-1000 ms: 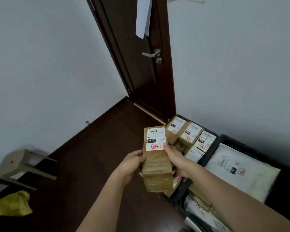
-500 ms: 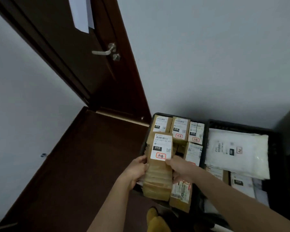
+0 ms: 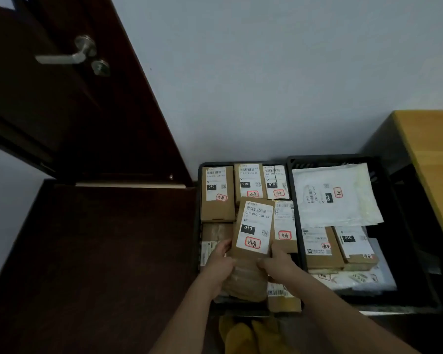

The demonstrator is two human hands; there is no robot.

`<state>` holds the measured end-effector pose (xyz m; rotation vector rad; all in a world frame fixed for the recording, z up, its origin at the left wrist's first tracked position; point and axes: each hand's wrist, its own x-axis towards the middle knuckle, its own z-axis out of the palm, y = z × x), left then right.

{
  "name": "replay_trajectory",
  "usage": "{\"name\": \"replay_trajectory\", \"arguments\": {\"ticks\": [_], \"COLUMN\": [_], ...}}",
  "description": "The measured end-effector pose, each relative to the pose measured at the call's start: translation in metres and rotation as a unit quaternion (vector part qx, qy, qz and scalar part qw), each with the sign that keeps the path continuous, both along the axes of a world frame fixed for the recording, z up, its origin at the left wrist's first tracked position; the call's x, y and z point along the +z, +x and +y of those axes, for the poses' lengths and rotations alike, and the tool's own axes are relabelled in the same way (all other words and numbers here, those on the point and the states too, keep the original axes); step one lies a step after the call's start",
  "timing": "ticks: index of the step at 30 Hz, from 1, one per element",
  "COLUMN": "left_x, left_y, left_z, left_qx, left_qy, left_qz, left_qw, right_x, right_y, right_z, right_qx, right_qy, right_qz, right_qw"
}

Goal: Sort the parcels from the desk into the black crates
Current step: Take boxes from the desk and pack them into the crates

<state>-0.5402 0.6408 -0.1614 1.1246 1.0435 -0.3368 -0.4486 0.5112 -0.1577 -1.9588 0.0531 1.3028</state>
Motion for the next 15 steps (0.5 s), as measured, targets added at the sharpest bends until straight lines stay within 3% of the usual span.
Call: {"name": "replay_trajectory", "arguments": {"ticks": [15], "left_x": [-0.072], "left_y": [0.004], "left_z": [0.008], "left_qx": [-0.031], "left_qy": [0.085], "left_qz": [0.025], "left_qw": [0.996], "right_x": [-0.064], "right_y": [0.001], "right_z": [0.015], "right_qx": [0.098], "right_qy": [-0.033], "right_qz": [-0.084], "right_qw": [0.991]}}
